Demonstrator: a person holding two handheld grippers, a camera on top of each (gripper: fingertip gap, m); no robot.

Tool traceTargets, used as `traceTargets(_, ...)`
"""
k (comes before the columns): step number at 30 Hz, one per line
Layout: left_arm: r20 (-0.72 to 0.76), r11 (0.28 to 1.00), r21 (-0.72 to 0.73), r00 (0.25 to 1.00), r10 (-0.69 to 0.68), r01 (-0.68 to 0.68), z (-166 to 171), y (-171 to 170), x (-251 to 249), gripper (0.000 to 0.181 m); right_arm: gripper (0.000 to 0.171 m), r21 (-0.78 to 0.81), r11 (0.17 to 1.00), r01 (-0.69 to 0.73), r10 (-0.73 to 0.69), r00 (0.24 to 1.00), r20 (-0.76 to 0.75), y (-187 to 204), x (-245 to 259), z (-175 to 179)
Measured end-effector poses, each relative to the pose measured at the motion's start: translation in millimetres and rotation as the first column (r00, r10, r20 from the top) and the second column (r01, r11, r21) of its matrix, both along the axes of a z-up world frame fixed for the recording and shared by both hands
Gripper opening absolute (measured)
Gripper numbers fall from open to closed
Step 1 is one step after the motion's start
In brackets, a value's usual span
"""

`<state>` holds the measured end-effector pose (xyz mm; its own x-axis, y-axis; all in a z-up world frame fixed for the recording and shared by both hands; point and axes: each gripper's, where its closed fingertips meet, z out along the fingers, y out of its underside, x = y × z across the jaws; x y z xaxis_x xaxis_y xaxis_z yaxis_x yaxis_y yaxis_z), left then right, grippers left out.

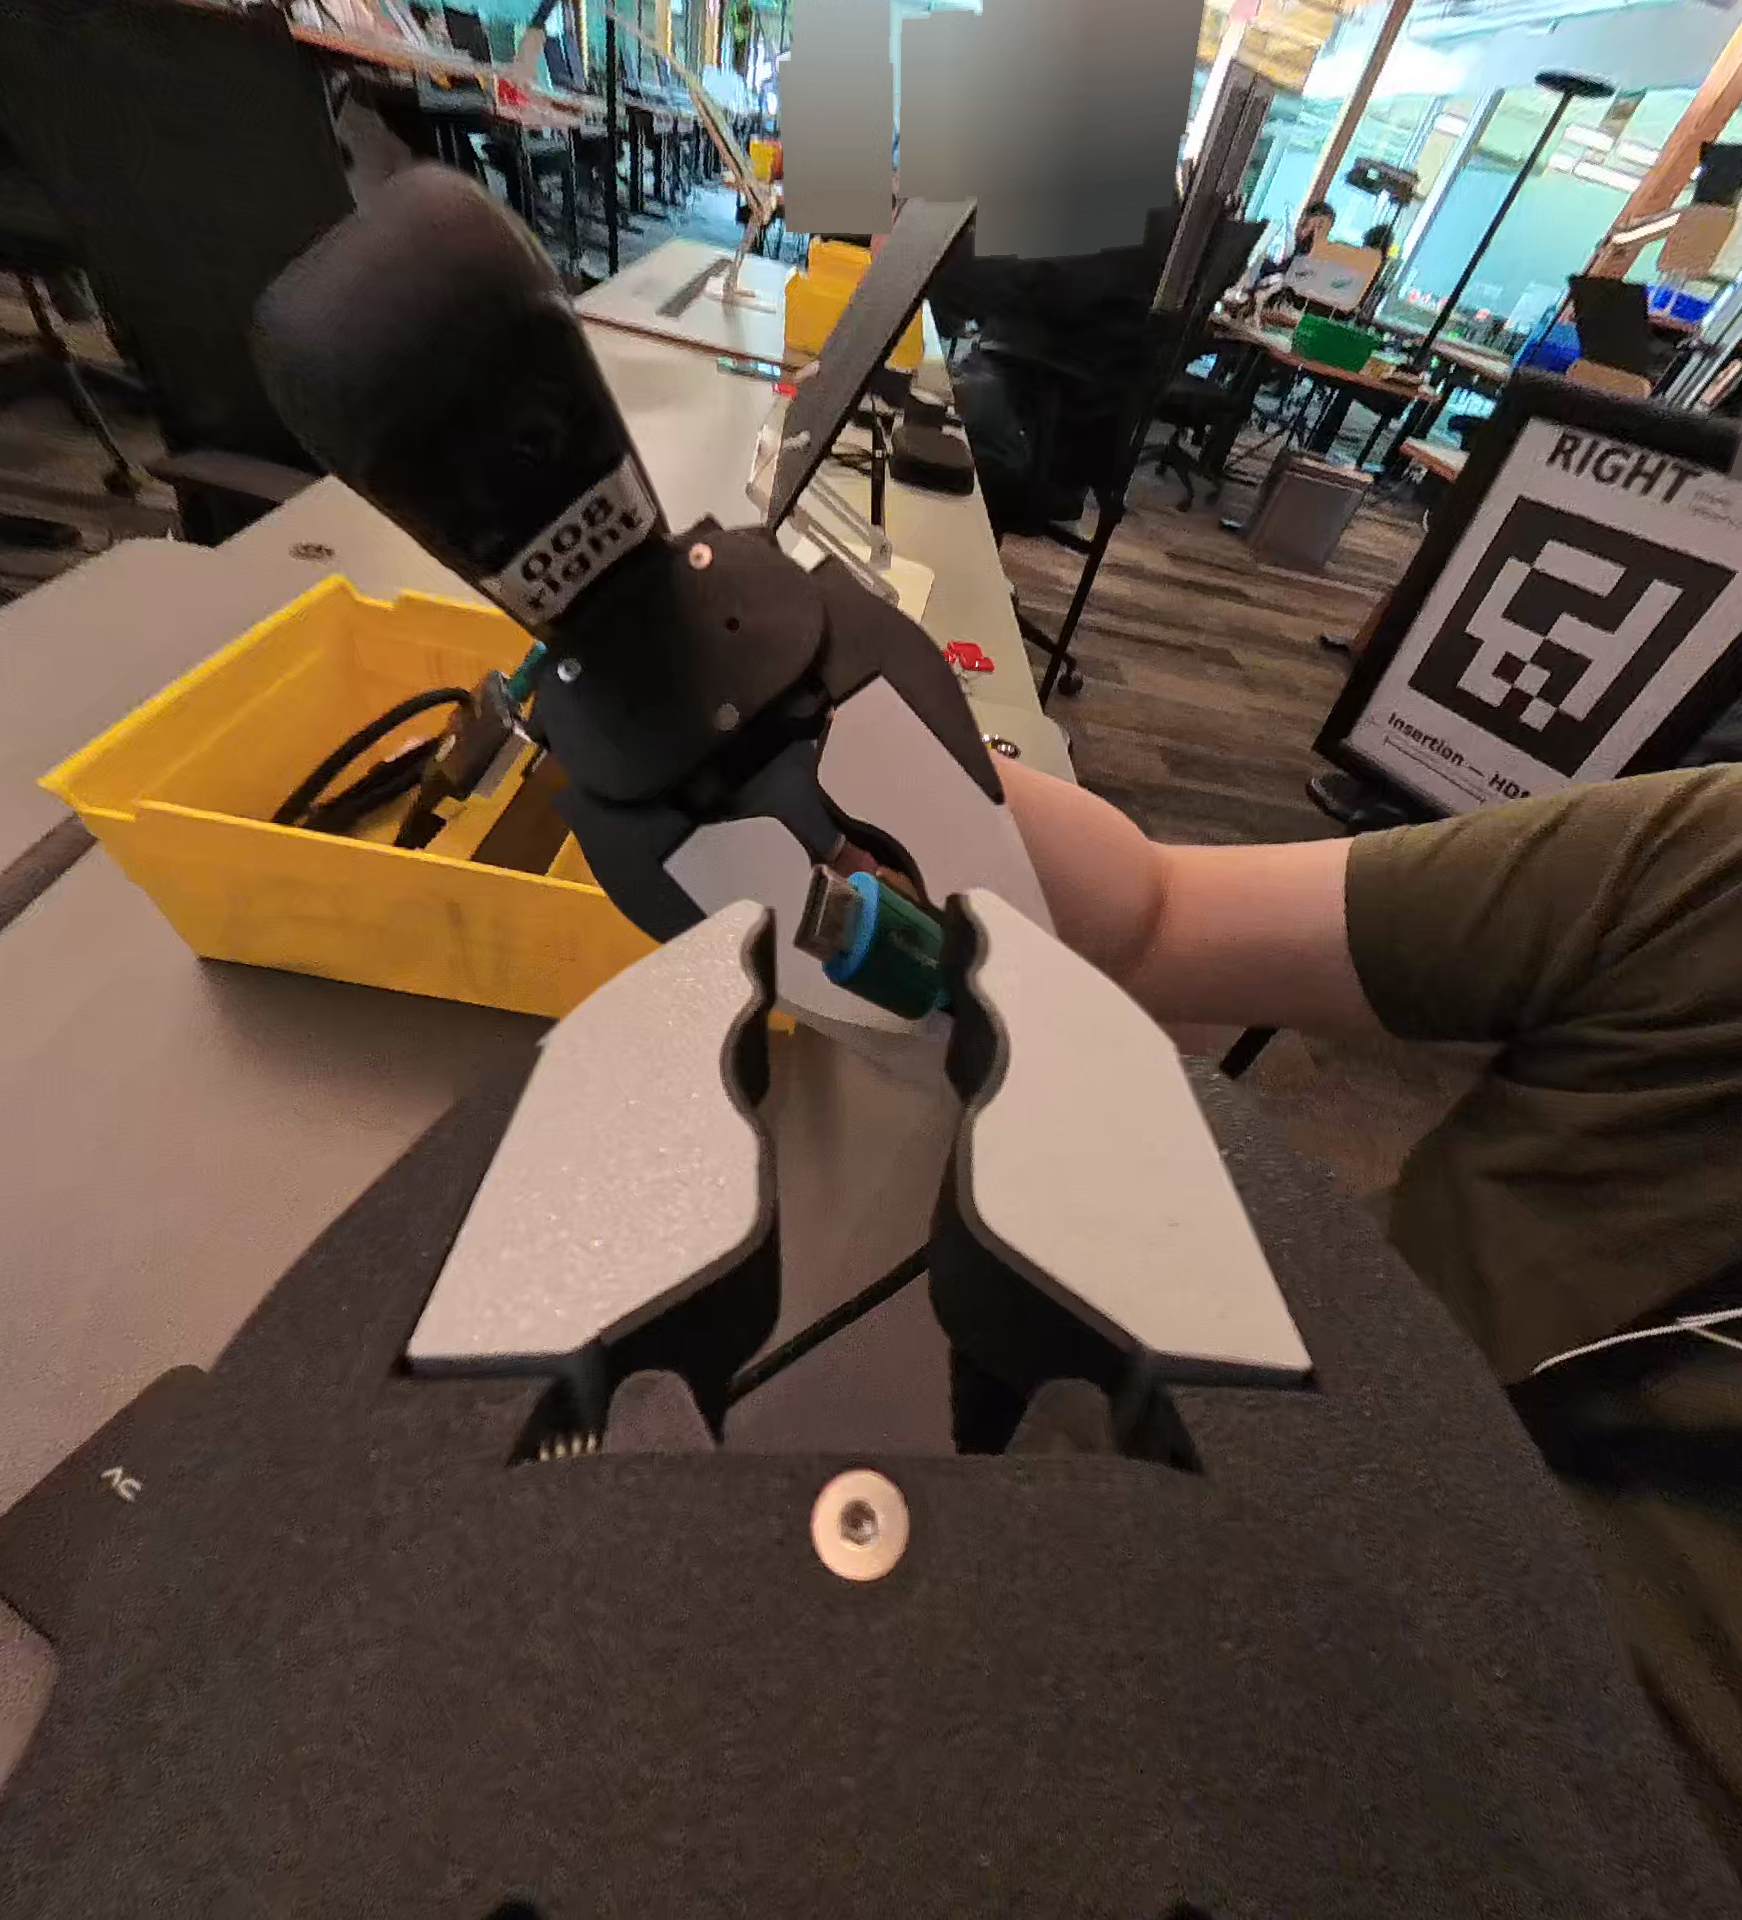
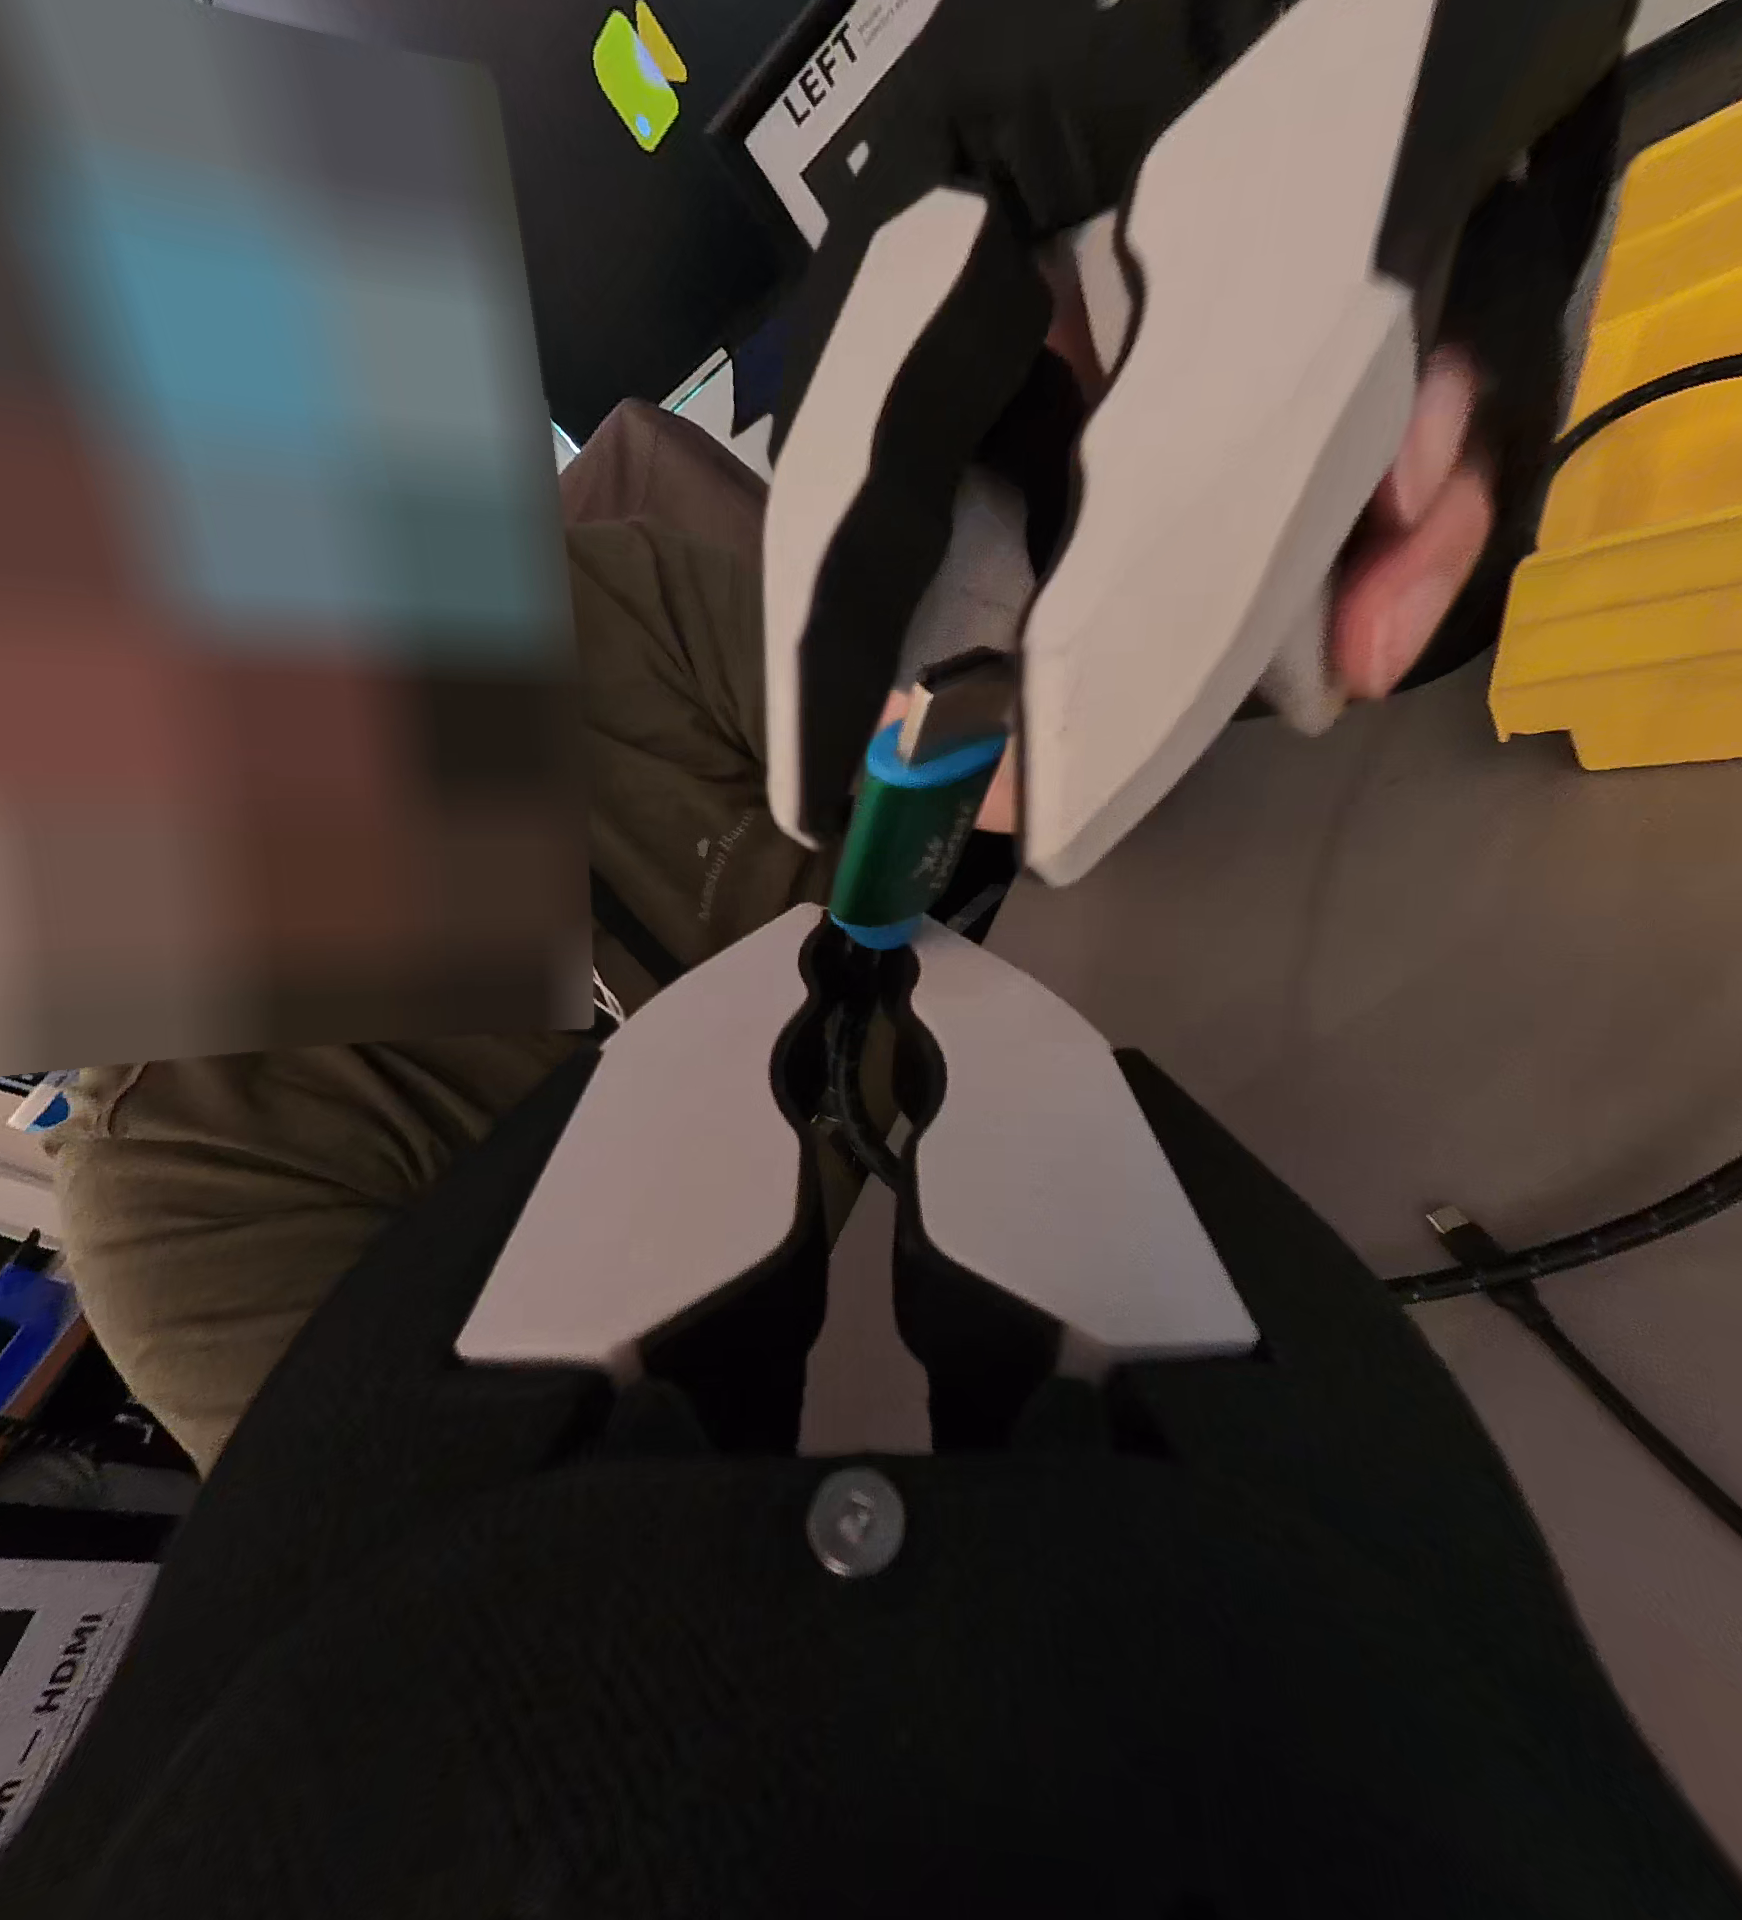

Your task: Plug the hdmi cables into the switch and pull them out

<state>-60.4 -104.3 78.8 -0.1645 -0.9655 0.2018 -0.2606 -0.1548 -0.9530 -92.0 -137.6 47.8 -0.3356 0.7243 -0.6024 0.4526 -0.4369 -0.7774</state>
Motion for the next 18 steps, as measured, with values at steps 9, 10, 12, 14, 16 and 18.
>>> traceTargets(9, 0.025, 0.992, -0.114, 0.998, 0.064, -0.061, 13, 22, -6, 0.012, 0.007, 0.126, 0.965, 0.231, -0.225, 0.973, -0.055, 35, -4, 8)
traceTargets(10, 0.019, 0.991, -0.083, 0.994, 0.11, -0.108, 13, 28, -8, 0.012, 0.009, 0.144, 0.949, 0.281, -0.275, 0.96, -0.056, 43, -5, 9)
traceTargets(12, 0.014, 0.982, -0.048, 0.983, 0.184, -0.183, 15, 38, -13, 0.012, 0.013, 0.18, 0.912, 0.368, -0.363, 0.93, -0.062, 56, -7, 11)
traceTargets(14, 0.029, 0.971, -0.041, 0.971, 0.238, -0.236, 19, 45, -16, 0.012, 0.016, 0.231, 0.864, 0.447, -0.439, 0.894, -0.087, 67, -10, 15)
traceTargets(16, 0.043, 0.965, -0.027, 0.964, 0.262, -0.261, 21, 49, -17, 0.012, 0.015, 0.303, 0.807, 0.508, -0.501, 0.859, -0.106, 75, -12, 17)
traceTargets(18, 0.049, 0.97, -0.006, 0.969, 0.244, -0.244, 22, 45, -17, 0.012, 0.001, 0.411, 0.748, 0.521, -0.526, 0.843, -0.113, 80, -12, 15)
